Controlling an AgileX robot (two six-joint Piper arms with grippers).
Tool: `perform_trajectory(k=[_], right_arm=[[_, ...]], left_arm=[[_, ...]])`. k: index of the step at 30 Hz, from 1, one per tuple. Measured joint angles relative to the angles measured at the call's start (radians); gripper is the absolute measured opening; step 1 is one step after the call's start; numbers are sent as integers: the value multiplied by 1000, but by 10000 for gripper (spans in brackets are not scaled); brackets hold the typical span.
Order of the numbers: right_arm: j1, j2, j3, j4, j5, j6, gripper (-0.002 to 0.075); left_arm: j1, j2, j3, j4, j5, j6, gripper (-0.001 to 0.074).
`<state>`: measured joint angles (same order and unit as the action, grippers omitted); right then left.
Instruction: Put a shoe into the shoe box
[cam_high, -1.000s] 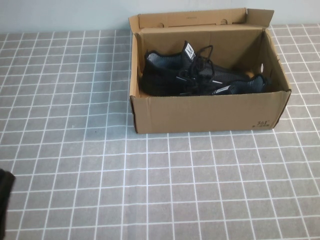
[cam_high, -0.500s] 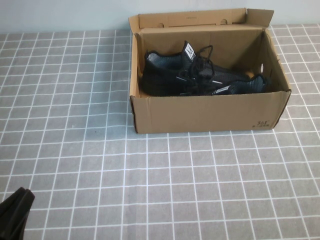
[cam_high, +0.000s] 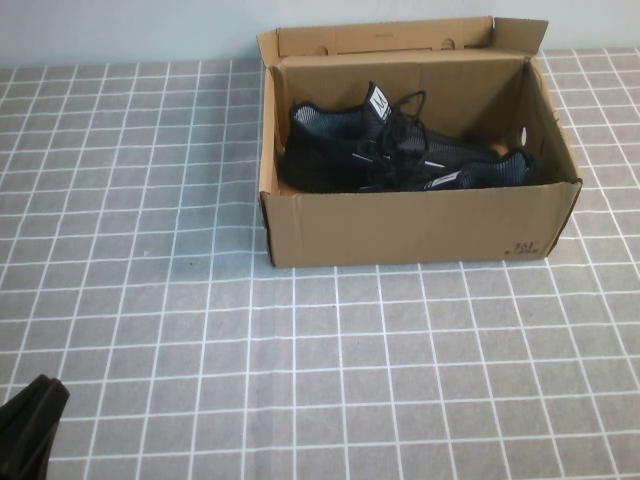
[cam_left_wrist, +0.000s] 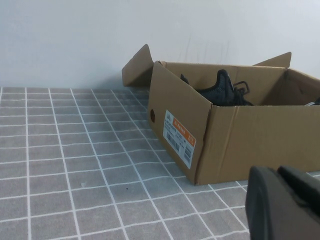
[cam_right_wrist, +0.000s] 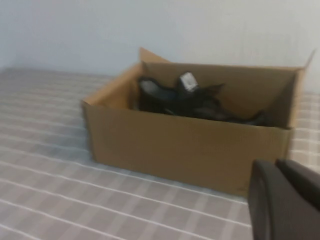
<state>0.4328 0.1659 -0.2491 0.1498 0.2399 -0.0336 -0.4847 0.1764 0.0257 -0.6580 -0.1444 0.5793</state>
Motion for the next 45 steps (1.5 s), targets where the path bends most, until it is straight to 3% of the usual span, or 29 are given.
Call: perform_trajectory(k=[4, 10, 14, 32, 41, 45], right_arm=[[-82, -12, 78, -128, -63, 2, -16], [-310, -59, 223, -43, -226, 2, -16], [-376, -139, 269, -30, -246, 5, -16], [-345, -174, 274, 2, -231, 6, -16], [-344, -174, 274, 24, 49, 6, -16], [-344, -174, 274, 19, 89, 6, -16]], left_arm=[[0, 0, 0, 0, 0, 0, -1], [0, 0, 0, -2, 0, 0, -1], [0, 0, 0, -2, 0, 0, -1], [0, 2, 0, -2, 0, 0, -1], [0, 2, 0, -2, 0, 0, -1], [0, 2, 0, -2, 0, 0, -1]])
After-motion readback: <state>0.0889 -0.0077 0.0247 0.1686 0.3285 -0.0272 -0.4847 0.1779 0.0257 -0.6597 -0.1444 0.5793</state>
